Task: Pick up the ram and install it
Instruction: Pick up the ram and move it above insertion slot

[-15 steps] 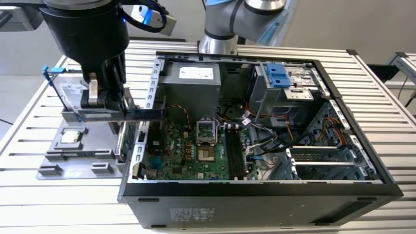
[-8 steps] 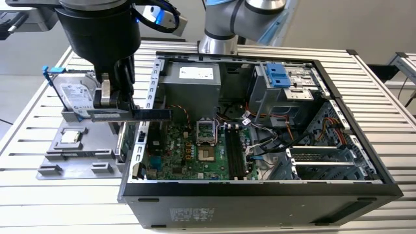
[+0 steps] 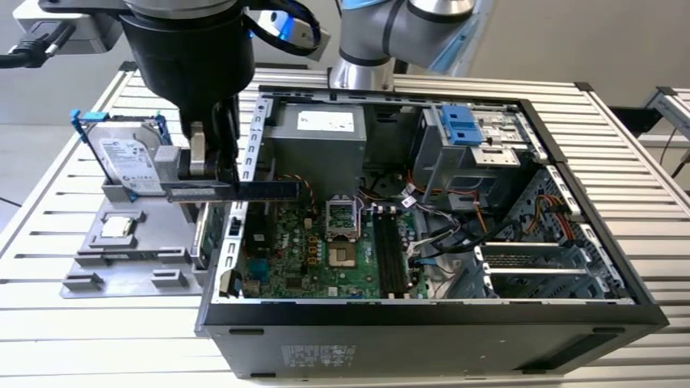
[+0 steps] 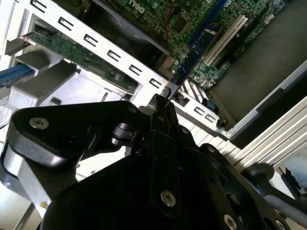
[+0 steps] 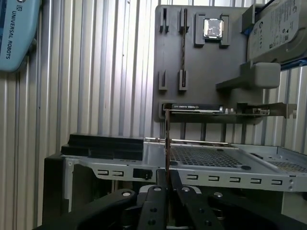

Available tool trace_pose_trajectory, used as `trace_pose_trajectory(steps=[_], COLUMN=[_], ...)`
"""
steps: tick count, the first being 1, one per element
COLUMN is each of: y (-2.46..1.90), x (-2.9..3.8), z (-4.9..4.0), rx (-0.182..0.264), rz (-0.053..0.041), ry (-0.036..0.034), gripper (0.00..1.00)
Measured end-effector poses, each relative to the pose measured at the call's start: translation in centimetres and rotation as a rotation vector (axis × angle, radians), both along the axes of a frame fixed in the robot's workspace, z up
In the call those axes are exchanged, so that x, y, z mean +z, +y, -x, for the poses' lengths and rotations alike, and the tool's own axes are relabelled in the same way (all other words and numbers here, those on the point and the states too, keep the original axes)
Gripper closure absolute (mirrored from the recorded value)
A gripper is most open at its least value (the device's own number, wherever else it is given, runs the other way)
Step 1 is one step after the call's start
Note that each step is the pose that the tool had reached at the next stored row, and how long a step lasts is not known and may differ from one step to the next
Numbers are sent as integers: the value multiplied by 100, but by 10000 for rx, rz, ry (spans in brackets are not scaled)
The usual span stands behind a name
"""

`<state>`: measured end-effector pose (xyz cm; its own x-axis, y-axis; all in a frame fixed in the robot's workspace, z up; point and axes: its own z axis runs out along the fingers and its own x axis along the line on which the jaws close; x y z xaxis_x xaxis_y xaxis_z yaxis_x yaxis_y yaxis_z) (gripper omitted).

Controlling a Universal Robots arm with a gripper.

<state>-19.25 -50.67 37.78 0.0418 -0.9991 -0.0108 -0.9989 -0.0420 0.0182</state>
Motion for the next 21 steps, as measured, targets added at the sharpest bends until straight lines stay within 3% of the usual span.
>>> trace_pose_trajectory(steps=[21], y=[0], x=[0], z=[-399], rx=[0], rz=[2], ry=[18], gripper=[100])
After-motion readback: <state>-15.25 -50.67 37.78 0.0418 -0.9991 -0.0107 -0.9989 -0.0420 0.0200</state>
